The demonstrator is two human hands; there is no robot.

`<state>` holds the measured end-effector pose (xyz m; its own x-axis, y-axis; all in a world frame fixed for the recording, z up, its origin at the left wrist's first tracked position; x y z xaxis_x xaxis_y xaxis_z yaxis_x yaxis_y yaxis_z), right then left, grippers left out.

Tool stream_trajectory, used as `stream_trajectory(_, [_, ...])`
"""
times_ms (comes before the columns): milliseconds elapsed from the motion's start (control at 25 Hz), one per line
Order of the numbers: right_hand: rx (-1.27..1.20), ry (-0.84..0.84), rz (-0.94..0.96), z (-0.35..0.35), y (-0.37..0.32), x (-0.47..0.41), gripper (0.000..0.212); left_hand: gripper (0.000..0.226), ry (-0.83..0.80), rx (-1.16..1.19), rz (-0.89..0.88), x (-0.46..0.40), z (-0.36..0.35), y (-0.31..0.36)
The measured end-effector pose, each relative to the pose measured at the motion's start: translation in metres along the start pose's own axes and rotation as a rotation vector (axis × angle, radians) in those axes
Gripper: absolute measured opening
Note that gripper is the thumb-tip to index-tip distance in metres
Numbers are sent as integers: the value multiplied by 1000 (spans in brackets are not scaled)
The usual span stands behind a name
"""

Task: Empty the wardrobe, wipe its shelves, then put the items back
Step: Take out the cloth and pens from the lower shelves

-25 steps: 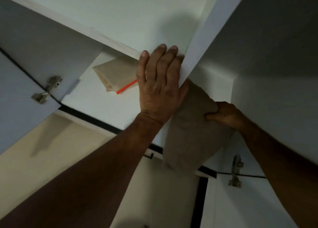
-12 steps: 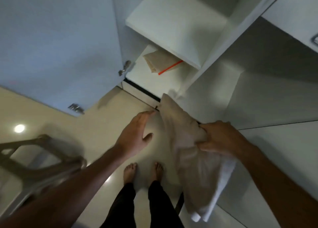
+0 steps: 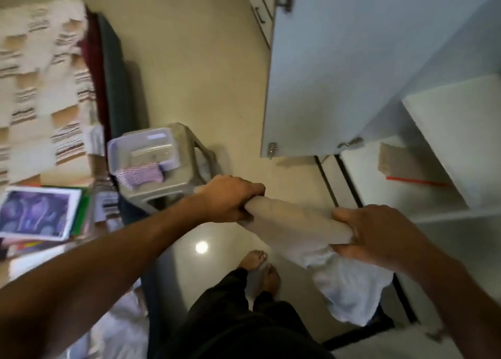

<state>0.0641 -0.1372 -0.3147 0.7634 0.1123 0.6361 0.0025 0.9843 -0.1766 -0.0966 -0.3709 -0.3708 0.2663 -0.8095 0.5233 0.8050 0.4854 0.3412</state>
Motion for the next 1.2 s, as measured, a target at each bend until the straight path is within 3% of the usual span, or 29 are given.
stream_trajectory(120, [-119,-21,66,20,-5,-15,39,33,199,216,61,63,-2,-6])
stream_trajectory(280, [-77,-55,226,40,-30,-39,24,28,320,253,176,142,-3,-6])
stream_trajectory(400, [-136,54,411,75,-82,-53,19,29,363,266,382,209,-9,-23])
stream_trajectory(520, [-217,153,615,124,-172,-54,25,46,407,395,641,289,-33,-50])
stream_trajectory(560, [-194,156,686,134,-208,-53,26,54,419,473,650,308,-40,-52])
stream_trajectory(640, [-110,161,829,141,-276,-53,33,68,494,668,500,322,-45,-40])
stream_trajectory(760, [-18,104,955,132,-365,-64,43,60,731,842,351,323,-51,-30])
stream_trajectory(840, [-44,67,952,125,-403,-75,49,42,928,909,358,333,-64,-43])
stream_trajectory(960, [-149,28,945,119,-432,-96,71,29,1099,936,367,367,-86,-65])
stream_trajectory(1080, [3,-116,862,102,-451,-115,92,38,1216,1005,389,406,-116,-87])
stream_trajectory(1200, [120,-135,849,89,-487,-139,88,40,1274,1102,411,454,-143,-108])
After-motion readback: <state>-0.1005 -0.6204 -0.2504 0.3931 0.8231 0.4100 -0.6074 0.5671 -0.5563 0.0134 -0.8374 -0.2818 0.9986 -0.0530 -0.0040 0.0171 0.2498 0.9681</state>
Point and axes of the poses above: each hand's wrist, its own x-axis away from the middle knuckle, its own z-axis out of the back of the hand, y = z × x, the point moved 3 cm from there along -x, towards the middle knuckle, and after that the axes turned 11 degrees about -y, right-handed, at the moved point
